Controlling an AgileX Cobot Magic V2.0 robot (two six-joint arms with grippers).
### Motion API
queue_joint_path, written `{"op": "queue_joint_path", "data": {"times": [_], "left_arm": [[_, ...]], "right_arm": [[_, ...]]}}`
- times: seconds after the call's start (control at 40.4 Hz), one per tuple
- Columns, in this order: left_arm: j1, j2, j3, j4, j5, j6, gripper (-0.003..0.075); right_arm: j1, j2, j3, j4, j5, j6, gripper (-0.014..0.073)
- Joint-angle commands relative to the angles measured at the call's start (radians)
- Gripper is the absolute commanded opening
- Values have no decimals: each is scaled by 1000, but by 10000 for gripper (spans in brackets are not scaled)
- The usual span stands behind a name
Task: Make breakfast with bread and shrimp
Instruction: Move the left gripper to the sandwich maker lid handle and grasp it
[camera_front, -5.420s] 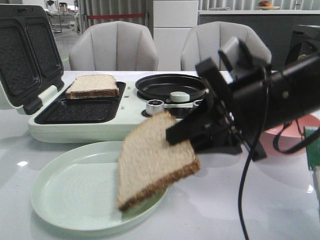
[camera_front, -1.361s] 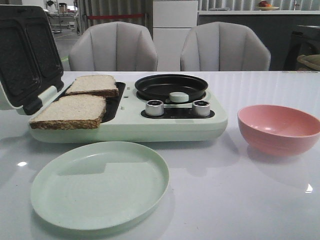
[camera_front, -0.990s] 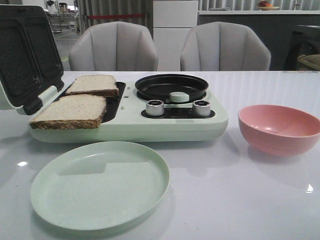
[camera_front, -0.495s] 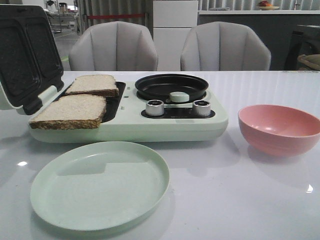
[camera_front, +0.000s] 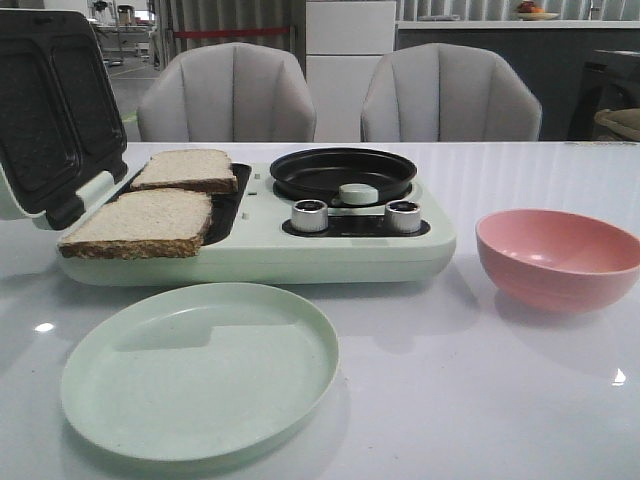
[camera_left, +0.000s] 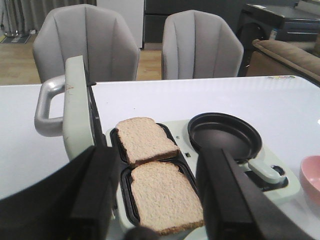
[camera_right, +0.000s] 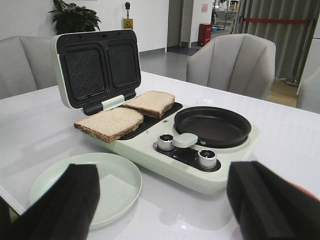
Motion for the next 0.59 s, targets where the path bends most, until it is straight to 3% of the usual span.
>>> {"op": "queue_joint_path", "data": {"times": [0.0,0.297,0.569], "left_arm": [[35,94,-92,-29,-124,-35,405],[222,326,-313,-161,-24,-38,405],[438,482,-408,-389,40,-28,405]], "right_arm": [[-9,7,-27,16,-42,-8,626],[-9,7,-27,16,-42,-8,626],[-9,7,-27,16,-42,-8,626]]}}
